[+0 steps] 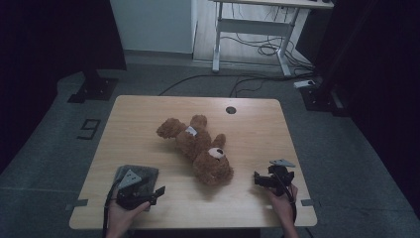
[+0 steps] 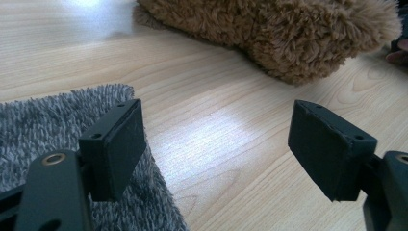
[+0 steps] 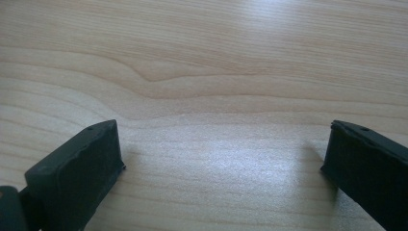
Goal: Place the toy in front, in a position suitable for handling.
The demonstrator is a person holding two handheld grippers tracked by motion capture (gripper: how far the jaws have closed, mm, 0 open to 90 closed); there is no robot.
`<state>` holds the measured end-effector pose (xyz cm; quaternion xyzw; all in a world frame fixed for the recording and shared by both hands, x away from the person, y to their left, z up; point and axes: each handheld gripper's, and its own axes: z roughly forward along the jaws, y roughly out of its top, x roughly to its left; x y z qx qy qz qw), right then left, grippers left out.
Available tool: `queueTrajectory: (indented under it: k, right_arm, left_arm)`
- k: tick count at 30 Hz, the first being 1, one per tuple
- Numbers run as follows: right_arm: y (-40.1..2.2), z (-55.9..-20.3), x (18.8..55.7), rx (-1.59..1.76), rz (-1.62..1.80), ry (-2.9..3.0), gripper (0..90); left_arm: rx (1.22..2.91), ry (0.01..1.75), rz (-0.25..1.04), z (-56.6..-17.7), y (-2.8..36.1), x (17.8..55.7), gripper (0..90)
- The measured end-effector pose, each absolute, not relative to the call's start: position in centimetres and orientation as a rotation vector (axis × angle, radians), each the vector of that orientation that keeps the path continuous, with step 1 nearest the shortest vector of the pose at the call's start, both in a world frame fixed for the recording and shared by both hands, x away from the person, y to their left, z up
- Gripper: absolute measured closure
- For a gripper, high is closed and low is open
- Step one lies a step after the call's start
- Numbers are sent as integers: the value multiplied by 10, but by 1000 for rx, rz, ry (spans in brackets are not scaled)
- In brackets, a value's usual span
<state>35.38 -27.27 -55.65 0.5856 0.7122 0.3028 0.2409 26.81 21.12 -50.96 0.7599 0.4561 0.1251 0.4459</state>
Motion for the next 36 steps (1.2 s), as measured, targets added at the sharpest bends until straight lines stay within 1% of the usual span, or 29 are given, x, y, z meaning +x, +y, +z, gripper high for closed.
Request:
queueTrajectory:
  k: [7, 8, 9, 10, 11, 15, 16, 21, 25, 31, 36]
  right_arm:
    - [-275, -557, 355, 1573, 842, 1979, 3]
    - [-276, -556, 354, 1577, 845, 1970, 38]
    - [-276, -555, 354, 1582, 850, 1953, 106]
    - [-277, -554, 354, 1585, 859, 1940, 153]
    - [-278, -553, 354, 1588, 891, 1938, 140]
    - [-274, -548, 355, 1568, 955, 1976, 141]
    - [-270, -542, 355, 1527, 1013, 1999, 140]
    - [-260, -531, 356, 1461, 1094, 2022, 141]
    - [-243, -518, 360, 1388, 1234, 2061, 141]
    - [-222, -504, 356, 1289, 1308, 2113, 140]
    - [-217, -502, 350, 1272, 1357, 2137, 140]
  left_arm:
    - [1891, 1123, 311, -511, 207, 269, 208]
    - [1893, 1121, 312, -510, 206, 268, 208]
    - [1893, 1120, 314, -510, 206, 268, 208]
    - [1891, 1121, 317, -509, 205, 268, 208]
    - [1888, 1122, 320, -508, 205, 269, 208]
    - [1886, 1120, 335, -506, 201, 271, 210]
    - [1887, 1120, 340, -506, 199, 272, 211]
    - [1880, 1133, 375, -501, 191, 284, 210]
    - [1884, 1120, 406, -493, 177, 300, 209]
    - [1874, 1097, 421, -474, 154, 336, 209]
    - [1864, 1086, 401, -467, 144, 353, 208]
